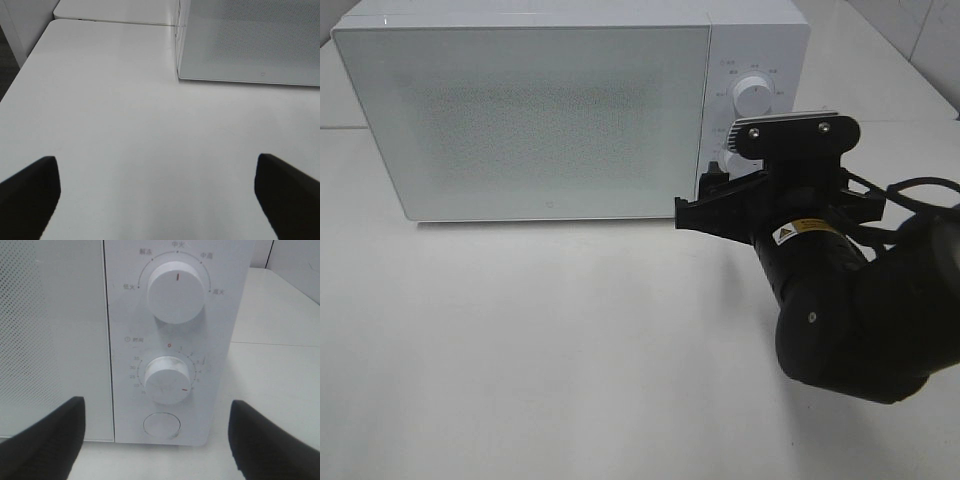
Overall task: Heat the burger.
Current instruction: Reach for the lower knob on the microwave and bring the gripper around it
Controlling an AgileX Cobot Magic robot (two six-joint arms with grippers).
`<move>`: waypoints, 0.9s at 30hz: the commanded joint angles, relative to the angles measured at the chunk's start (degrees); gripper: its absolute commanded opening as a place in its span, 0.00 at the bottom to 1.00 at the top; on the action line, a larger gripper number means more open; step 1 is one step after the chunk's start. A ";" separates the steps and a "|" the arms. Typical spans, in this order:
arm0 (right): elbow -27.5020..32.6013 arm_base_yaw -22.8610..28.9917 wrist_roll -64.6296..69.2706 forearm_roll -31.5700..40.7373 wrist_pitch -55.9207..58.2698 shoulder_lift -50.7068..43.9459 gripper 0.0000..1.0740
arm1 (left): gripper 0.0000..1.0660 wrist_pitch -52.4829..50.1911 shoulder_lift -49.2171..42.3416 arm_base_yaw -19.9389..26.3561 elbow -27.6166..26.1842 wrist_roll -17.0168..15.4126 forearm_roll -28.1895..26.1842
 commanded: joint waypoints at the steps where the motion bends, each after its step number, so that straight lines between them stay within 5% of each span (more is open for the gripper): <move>1: -1.89 -0.11 -0.63 -0.17 -2.69 1.78 0.71 | 0.92 -0.11 -1.26 0.17 0.06 -0.46 -0.40; 27: -12.61 -7.45 -0.46 -4.13 2.86 9.74 0.71 | 0.92 -0.11 -0.92 0.17 0.06 -0.46 -0.40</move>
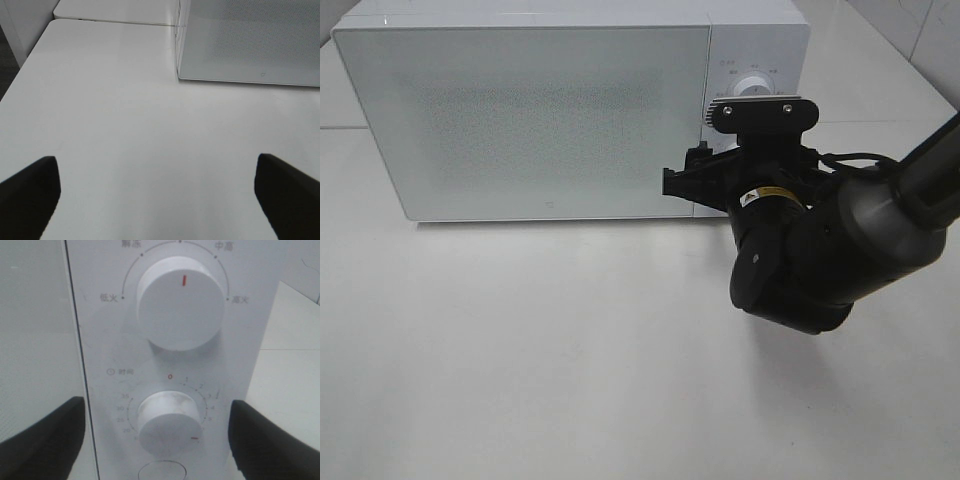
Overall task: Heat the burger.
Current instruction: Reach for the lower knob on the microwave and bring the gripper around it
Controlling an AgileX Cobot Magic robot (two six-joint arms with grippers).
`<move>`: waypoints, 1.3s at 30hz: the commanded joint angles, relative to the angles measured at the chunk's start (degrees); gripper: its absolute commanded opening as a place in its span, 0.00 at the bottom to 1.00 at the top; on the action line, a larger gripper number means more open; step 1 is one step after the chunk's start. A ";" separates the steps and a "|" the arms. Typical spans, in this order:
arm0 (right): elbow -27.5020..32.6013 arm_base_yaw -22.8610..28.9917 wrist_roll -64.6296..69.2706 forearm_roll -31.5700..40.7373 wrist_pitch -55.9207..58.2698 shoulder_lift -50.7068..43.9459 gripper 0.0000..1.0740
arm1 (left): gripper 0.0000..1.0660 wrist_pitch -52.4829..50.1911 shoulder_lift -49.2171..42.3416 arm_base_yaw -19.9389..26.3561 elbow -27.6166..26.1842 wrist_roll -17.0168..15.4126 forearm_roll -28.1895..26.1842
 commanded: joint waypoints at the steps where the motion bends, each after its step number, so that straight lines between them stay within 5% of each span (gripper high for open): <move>1: -2.23 -0.92 -0.46 -2.01 2.12 1.83 0.71 | 0.92 -0.11 -0.92 0.17 0.06 -0.34 -0.40; 33: -3.44 -4.01 0.11 -2.18 0.57 2.98 0.69 | 0.92 -0.11 -0.92 0.17 0.06 -0.34 -0.40; 39: -3.44 -4.01 -0.06 -2.12 0.63 2.98 0.59 | 0.92 -0.11 -0.92 0.17 0.06 -0.34 -0.40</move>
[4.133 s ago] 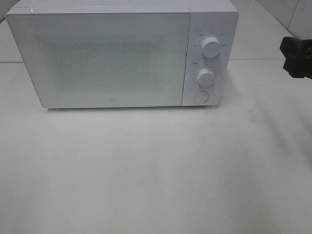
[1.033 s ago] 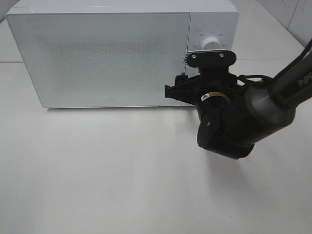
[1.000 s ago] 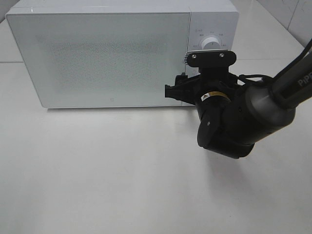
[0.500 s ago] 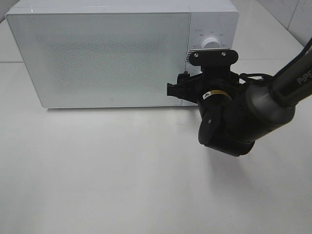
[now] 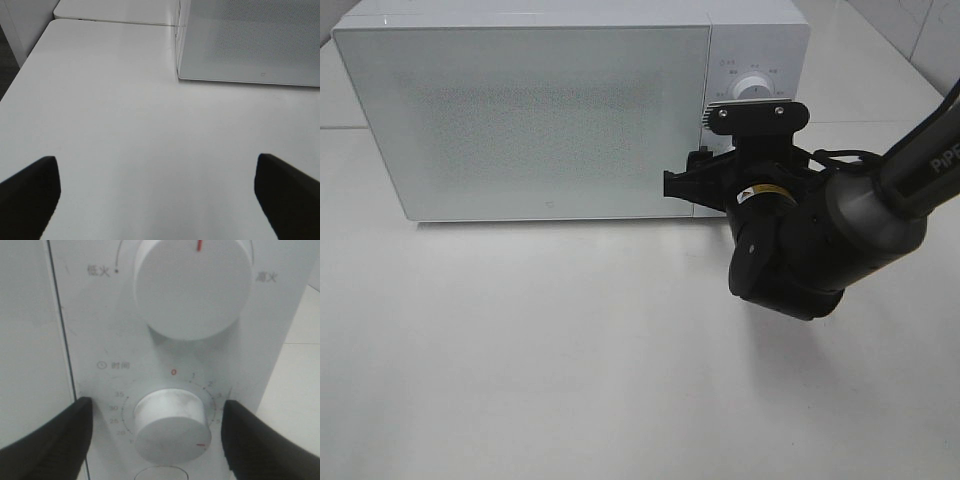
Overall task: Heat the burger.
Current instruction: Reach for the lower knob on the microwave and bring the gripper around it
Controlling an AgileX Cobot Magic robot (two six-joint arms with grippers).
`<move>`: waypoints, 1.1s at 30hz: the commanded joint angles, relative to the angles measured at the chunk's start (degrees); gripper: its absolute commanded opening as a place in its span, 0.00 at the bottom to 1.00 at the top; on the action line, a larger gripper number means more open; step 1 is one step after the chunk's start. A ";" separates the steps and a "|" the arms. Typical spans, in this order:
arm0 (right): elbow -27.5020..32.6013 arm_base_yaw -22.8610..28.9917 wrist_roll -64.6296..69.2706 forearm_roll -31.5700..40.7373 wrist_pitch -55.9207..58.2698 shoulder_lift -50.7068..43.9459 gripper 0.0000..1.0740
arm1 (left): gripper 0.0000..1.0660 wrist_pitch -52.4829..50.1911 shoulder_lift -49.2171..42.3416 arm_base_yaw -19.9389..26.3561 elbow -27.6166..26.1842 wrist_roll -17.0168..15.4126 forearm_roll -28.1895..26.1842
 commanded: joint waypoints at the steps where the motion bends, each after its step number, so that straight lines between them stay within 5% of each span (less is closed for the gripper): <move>1: -0.46 -1.03 -0.06 0.29 -2.18 0.00 0.50 | 0.92 -0.11 -0.92 0.17 0.06 0.00 -0.40; 4: -0.46 -1.03 -0.06 0.29 -2.23 0.00 0.43 | 0.92 -0.11 -0.92 0.17 0.06 0.00 -0.40; 6: -0.46 -1.03 -0.06 0.29 -2.18 0.00 0.16 | 0.92 -0.11 -0.92 0.17 0.06 0.00 -0.40; 7: -0.46 -1.03 -0.06 0.29 -2.18 0.00 0.16 | 0.92 -0.11 -0.92 0.17 0.06 0.00 -0.40; 9: -0.46 -1.03 -0.06 0.17 -2.01 0.00 0.00 | 0.92 -0.11 -0.92 0.17 0.06 0.00 -0.40; 28: -0.46 -1.03 11.52 -7.22 -2.58 0.00 0.00 | 0.92 -0.11 -0.92 0.17 0.06 0.00 -0.40; 33: -0.40 -1.03 32.26 -11.46 -2.69 0.00 0.00 | 0.92 -0.11 -0.92 0.17 0.06 0.00 -0.40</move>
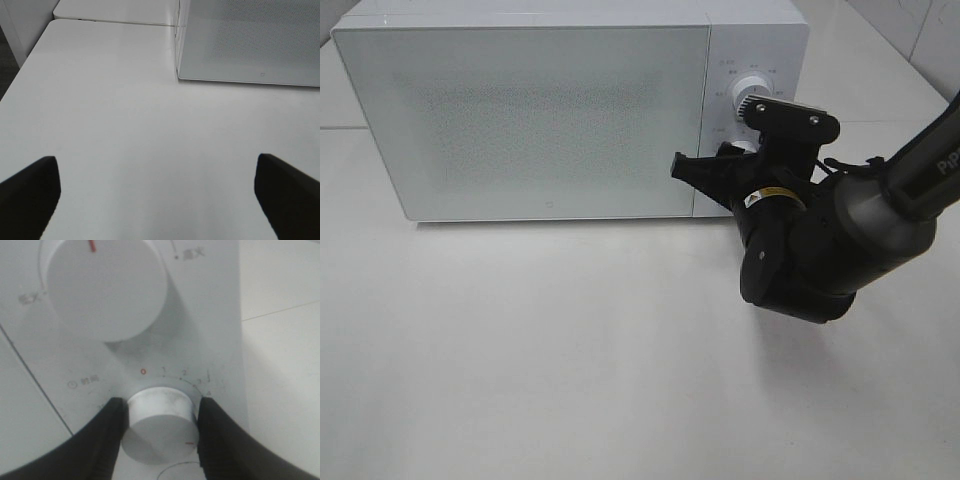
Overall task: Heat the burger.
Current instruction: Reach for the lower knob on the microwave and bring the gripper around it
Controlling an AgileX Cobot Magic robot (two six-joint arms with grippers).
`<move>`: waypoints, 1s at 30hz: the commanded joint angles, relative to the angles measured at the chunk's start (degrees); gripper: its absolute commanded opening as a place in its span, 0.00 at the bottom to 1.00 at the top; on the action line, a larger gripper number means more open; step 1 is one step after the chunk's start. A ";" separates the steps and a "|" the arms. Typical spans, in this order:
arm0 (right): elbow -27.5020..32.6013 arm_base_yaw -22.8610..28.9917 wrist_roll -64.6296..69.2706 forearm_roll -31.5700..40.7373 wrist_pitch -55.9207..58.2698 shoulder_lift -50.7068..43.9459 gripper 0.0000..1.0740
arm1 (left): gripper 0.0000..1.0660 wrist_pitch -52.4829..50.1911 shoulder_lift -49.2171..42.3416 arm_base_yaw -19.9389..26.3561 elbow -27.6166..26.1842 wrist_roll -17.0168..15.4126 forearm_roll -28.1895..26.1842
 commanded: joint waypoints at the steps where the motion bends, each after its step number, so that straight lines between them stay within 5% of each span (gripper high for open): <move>1: -1.66 -0.11 10.60 -7.62 -1.43 -0.17 0.00 | 0.92 -0.11 -0.92 0.17 0.06 0.00 -0.40; 14: -1.60 -0.11 54.14 -12.61 -1.83 -0.17 0.00 | 0.92 -0.11 -0.92 0.17 0.06 0.00 -0.40; 30: -1.60 -0.11 86.00 -14.55 -4.98 -0.17 0.00 | 0.92 -0.11 -0.92 0.17 0.06 0.00 -0.40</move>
